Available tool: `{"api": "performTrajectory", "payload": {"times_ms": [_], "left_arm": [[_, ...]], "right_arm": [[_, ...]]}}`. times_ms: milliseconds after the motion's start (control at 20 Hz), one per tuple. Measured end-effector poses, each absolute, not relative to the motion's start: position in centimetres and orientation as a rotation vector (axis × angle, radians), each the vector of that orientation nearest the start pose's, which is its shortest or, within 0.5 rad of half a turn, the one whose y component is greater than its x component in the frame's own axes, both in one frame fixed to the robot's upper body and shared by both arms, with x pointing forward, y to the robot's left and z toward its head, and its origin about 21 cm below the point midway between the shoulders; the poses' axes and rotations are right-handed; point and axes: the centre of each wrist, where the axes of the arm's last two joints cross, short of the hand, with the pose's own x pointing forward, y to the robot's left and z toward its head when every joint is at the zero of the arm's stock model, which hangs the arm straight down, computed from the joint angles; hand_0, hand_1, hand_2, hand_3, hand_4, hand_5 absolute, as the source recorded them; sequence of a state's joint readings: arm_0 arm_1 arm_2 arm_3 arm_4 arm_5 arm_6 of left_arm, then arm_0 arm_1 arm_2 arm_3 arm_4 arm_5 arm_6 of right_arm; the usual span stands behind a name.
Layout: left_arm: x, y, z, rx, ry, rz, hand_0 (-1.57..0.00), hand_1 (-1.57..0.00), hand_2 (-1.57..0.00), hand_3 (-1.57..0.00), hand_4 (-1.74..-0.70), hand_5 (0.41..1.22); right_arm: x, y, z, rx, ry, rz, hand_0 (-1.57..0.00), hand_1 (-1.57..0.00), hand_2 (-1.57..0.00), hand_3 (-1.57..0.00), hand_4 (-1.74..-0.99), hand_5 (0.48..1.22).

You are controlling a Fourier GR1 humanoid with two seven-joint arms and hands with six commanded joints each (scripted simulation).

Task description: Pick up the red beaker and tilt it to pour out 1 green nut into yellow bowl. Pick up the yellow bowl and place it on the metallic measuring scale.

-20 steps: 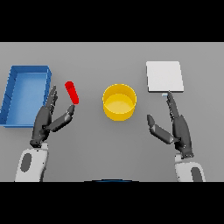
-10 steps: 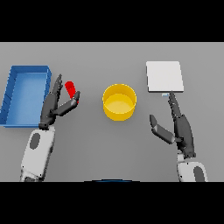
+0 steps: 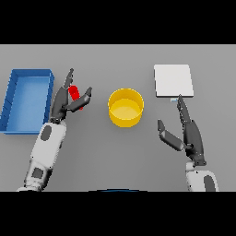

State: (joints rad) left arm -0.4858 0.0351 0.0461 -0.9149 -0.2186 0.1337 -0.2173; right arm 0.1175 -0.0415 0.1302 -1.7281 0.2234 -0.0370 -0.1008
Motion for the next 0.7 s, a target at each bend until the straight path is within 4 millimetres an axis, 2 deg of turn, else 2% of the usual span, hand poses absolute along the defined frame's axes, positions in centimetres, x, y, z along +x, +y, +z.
{"api": "performTrajectory", "payload": {"times_ms": [150, 200, 250, 300, 400, 500, 550, 700], "left_arm": [[35.9, 19.1, -2.9, 0.184, -1.622, -0.283, 0.0, -0.02, -0.04, 0.0, -1.3, 0.715], [36.1, 18.9, -3.2, 0.191, -1.624, -0.268, -0.09, -0.14, -0.15, -0.05, -1.32, 0.741], [36.2, 18.8, -3.2, 0.194, -1.646, -0.25, -0.32, -0.36, -0.36, -0.22, -1.35, 0.77], [36.1, 18.3, -3.7, 0.191, -1.638, -0.232, -0.57, -0.61, -0.6, -0.42, -1.42, 0.86], [36.2, 18.0, -3.9, 0.206, -1.622, -0.215, -0.93, -0.95, -0.95, -0.76, -1.53, 0.99], [36.1, 17.5, -4.2, 0.187, -1.667, -0.227, -1.16, -1.18, -1.17, -1.0, -1.6, 1.073], [36.3, 17.6, -4.2, 0.178, -1.67, -0.219, -1.24, -1.25, -1.25, -1.11, -1.57, 1.103], [36.4, 17.6, -4.0, 0.175, -1.68, -0.193, -1.4, -1.41, -1.41, -1.34, -1.65, 1.127]], "right_arm": [[21.7, -21.5, 1.1, -0.146, -1.728, 0.237, 0.0, 0.0, 0.0, 0.0, -1.259, 0.691], [21.7, -21.8, 1.1, -0.159, -1.728, 0.24, 0.0, 0.0, 0.0, 0.0, -1.255, 0.691], [21.4, -21.6, 0.7, -0.156, -1.719, 0.248, 0.0, 0.0, 0.0, 0.0, -1.252, 0.69], [21.7, -21.6, 1.0, -0.167, -1.72, 0.244, 0.0, 0.0, 0.0, 0.0, -1.247, 0.688], [21.7, -21.5, 0.7, -0.17, -1.718, 0.257, 0.0, 0.0, 0.0, 0.0, -1.241, 0.695], [22.0, -21.5, 0.8, -0.172, -1.708, 0.246, 0.0, 0.0, 0.0, 0.0, -1.233, 0.688], [21.9, -21.4, 0.8, -0.17, -1.727, 0.243, 0.0, 0.0, 0.0, 0.0, -1.233, 0.686], [22.1, -21.4, 0.7, -0.17, -1.721, 0.249, 0.0, 0.0, 0.0, 0.0, -1.207, 0.677]]}}
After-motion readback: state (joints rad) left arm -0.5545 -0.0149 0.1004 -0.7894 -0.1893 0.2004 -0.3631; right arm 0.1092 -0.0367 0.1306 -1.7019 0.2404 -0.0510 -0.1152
